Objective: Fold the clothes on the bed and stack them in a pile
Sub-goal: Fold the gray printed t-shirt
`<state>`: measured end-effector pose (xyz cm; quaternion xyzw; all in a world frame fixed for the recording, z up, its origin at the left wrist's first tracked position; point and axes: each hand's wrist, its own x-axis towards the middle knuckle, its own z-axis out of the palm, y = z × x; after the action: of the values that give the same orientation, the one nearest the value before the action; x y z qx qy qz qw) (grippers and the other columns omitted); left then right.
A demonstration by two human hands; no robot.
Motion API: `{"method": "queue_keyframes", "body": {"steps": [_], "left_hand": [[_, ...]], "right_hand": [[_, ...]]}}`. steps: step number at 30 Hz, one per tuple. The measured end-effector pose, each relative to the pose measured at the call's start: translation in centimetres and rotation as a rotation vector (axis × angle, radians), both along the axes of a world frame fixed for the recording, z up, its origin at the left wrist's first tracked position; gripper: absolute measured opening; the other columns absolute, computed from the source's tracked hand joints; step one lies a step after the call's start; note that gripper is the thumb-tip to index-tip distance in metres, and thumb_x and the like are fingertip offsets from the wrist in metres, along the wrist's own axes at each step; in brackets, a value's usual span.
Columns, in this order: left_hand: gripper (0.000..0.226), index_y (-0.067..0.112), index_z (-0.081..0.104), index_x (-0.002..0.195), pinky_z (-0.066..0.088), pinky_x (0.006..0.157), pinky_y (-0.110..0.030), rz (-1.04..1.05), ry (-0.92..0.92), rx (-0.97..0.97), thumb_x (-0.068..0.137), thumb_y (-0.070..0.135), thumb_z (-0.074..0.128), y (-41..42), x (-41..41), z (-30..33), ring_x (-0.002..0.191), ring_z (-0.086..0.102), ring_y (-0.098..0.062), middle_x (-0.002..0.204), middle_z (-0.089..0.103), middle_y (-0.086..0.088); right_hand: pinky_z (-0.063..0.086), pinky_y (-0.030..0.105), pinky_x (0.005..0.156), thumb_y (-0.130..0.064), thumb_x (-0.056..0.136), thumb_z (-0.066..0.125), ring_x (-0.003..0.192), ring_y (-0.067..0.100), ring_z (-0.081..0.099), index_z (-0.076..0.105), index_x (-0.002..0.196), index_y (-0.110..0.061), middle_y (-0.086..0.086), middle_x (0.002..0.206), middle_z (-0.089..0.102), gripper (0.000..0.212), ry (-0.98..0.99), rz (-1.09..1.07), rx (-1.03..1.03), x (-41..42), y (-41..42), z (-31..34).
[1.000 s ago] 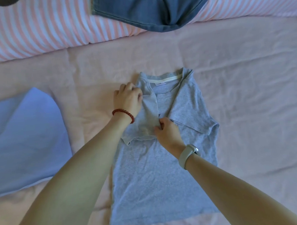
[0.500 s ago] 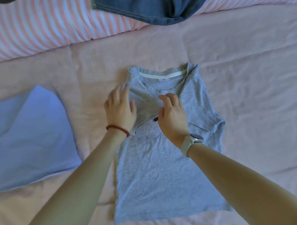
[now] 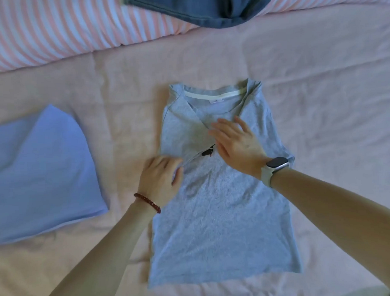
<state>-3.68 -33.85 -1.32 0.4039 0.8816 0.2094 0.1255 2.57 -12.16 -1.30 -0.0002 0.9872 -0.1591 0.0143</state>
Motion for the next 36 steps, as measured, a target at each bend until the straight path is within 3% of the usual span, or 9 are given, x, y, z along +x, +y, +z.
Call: {"method": "queue_keyframes", "body": {"steps": [3, 7, 11, 15, 20, 22, 25, 29, 36], "left_hand": [[0.033, 0.002, 0.06, 0.114, 0.047, 0.079, -0.046, 0.183, 0.041, -0.046, 0.082, 0.012, 0.057, 3.0, -3.5, 0.0, 0.102, 0.056, -0.037, 0.113, 0.06, -0.017], [0.076, 0.012, 0.025, 0.145, 0.032, 0.101, -0.046, 0.386, -0.249, -0.156, 0.083, 0.03, 0.065, 7.4, -9.6, -1.0, 0.132, 0.027, -0.034, 0.147, 0.027, -0.014], [0.089, 0.011, 0.022, 0.145, 0.034, 0.102, -0.032, 0.444, -0.563, -0.192, 0.076, 0.03, 0.074, 9.9, -14.4, -1.8, 0.126, 0.038, -0.026, 0.135, 0.042, -0.009], [0.05, 0.007, 0.057, 0.121, 0.038, 0.077, -0.018, 0.375, -0.673, -0.168, 0.075, 0.015, 0.076, 10.3, -16.3, -1.2, 0.092, 0.053, -0.012, 0.098, 0.057, 0.004], [0.023, 0.01, 0.063, 0.09, 0.038, 0.068, -0.02, 0.327, -0.605, -0.194, 0.073, 0.016, 0.077, 10.2, -17.0, -0.2, 0.082, 0.05, -0.015, 0.083, 0.053, 0.003], [0.027, 0.008, 0.064, 0.095, 0.038, 0.072, -0.022, 0.329, -0.524, -0.148, 0.073, 0.016, 0.077, 10.4, -17.1, 0.3, 0.085, 0.05, -0.016, 0.091, 0.055, -0.001], [0.024, 0.008, 0.064, 0.096, 0.036, 0.07, -0.021, 0.383, -0.441, -0.019, 0.075, 0.015, 0.074, 11.1, -17.1, 1.5, 0.083, 0.05, -0.015, 0.09, 0.057, -0.001], [0.021, 0.013, 0.064, 0.095, 0.035, 0.071, -0.014, 0.453, -0.276, 0.162, 0.076, 0.014, 0.072, 11.8, -17.1, 4.0, 0.084, 0.05, -0.011, 0.092, 0.057, 0.004], [0.02, 0.003, 0.064, 0.097, 0.04, 0.075, -0.025, 0.214, -0.052, 0.185, 0.078, 0.005, 0.068, 7.2, -10.6, 6.2, 0.089, 0.058, -0.025, 0.098, 0.062, -0.011]], "right_hand": [[0.041, 0.051, 0.096, 0.0, 0.085, 0.051, 0.115, 0.036, 0.055, 0.061, 0.115, 0.001, 0.019, 0.121, 0.06, 0.032, 0.042, -0.216, -0.015, -1.1, 3.2, 0.4], [0.029, 0.043, 0.104, -0.008, 0.089, 0.05, 0.134, 0.028, 0.031, 0.036, 0.141, -0.01, 0.01, 0.147, 0.035, 0.053, -0.22, -0.414, -0.06, -3.7, 8.7, 0.0], [0.039, 0.042, 0.097, -0.009, 0.087, 0.056, 0.121, 0.037, 0.043, 0.035, 0.14, -0.004, 0.018, 0.134, 0.047, 0.057, -0.42, -0.61, -0.381, -7.3, 12.0, -0.2], [0.035, 0.026, 0.061, -0.009, 0.084, 0.061, 0.086, 0.027, 0.054, 0.059, 0.112, -0.003, 0.017, 0.1, 0.06, 0.028, -0.547, -0.466, -0.357, -8.7, 12.2, -0.1], [0.032, 0.03, 0.058, -0.014, 0.086, 0.058, 0.074, 0.026, 0.048, 0.053, 0.08, -0.005, 0.012, 0.079, 0.054, 0.013, -0.55, -0.428, -0.265, -8.3, 12.4, 0.6], [0.032, 0.029, 0.061, -0.013, 0.086, 0.056, 0.077, 0.029, 0.049, 0.046, 0.072, -0.009, 0.01, 0.079, 0.051, 0.018, -0.47, -0.474, -0.229, -8.0, 12.5, 1.2], [0.033, 0.033, 0.065, -0.013, 0.088, 0.052, 0.088, 0.036, 0.053, 0.051, 0.083, -0.005, 0.018, 0.094, 0.052, 0.01, -0.335, -0.547, -0.164, -8.0, 12.2, 2.4], [0.033, 0.035, 0.068, -0.02, 0.093, 0.048, 0.095, 0.04, 0.053, 0.055, 0.106, -0.001, 0.018, 0.113, 0.05, 0.024, -0.157, -0.622, -0.054, -8.5, 12.1, 5.1], [0.042, 0.039, 0.063, -0.012, 0.089, 0.059, 0.078, 0.039, 0.057, 0.061, 0.093, 0.002, 0.019, 0.094, 0.057, 0.015, 0.082, -0.433, -0.029, -1.6, 7.9, 7.4]]}}
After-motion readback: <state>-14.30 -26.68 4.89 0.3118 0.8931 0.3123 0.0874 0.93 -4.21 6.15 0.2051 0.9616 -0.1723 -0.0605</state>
